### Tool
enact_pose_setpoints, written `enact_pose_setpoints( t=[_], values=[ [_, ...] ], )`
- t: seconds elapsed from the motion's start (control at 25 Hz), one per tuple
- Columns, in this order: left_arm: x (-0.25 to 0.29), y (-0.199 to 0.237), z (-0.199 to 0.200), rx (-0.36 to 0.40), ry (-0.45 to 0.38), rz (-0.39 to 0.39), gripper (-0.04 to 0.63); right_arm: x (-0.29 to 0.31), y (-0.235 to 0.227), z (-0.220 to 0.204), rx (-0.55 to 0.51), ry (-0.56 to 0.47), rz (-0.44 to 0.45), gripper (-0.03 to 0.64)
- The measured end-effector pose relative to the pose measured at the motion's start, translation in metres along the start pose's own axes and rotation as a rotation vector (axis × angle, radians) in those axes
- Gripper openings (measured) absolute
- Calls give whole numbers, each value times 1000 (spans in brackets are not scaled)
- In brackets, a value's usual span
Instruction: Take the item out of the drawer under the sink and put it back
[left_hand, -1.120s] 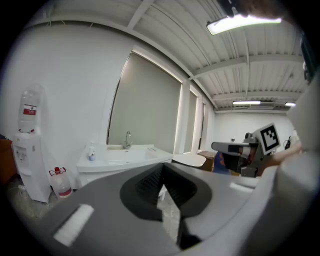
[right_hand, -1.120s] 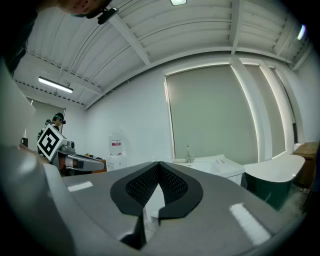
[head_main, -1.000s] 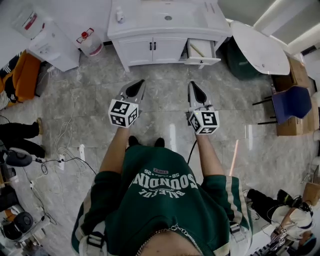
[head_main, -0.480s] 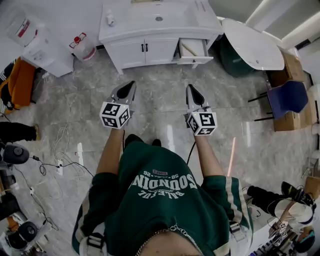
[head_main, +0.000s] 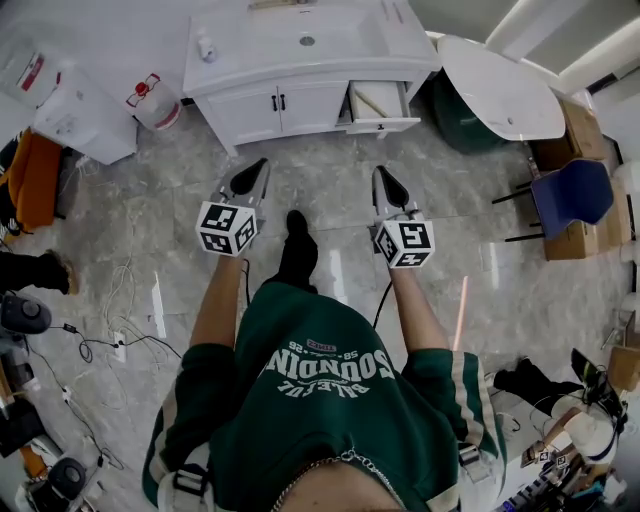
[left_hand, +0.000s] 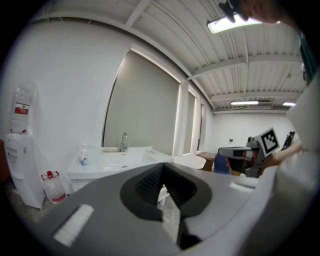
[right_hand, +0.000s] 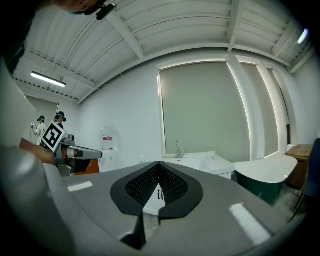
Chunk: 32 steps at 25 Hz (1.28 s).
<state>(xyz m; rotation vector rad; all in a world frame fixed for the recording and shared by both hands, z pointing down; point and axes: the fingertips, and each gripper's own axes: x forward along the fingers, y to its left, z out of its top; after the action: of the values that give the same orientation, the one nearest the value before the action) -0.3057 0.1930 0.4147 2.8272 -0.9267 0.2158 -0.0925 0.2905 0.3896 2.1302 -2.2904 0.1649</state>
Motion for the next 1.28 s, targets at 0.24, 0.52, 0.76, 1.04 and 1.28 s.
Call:
enact_pose_setpoints(
  t=[0.24, 0.52, 0.76, 1.04, 1.28],
  values=[
    [80, 26, 12, -1, -11, -36, 44, 56, -34, 3, -19, 16, -7, 3],
    [182, 68, 35, 7, 2, -58, 44, 150, -84, 14, -28, 59, -4, 3],
    [251, 93, 52, 26, 29, -93, 44, 221, -116, 21, -11, 76, -7, 3],
    [301, 96, 57, 12, 61, -100, 44, 263, -148, 18, 2, 100, 3, 3],
    [343, 97, 56, -11, 76, -33, 44, 301, -180, 15, 12, 104, 101, 3]
  ],
)
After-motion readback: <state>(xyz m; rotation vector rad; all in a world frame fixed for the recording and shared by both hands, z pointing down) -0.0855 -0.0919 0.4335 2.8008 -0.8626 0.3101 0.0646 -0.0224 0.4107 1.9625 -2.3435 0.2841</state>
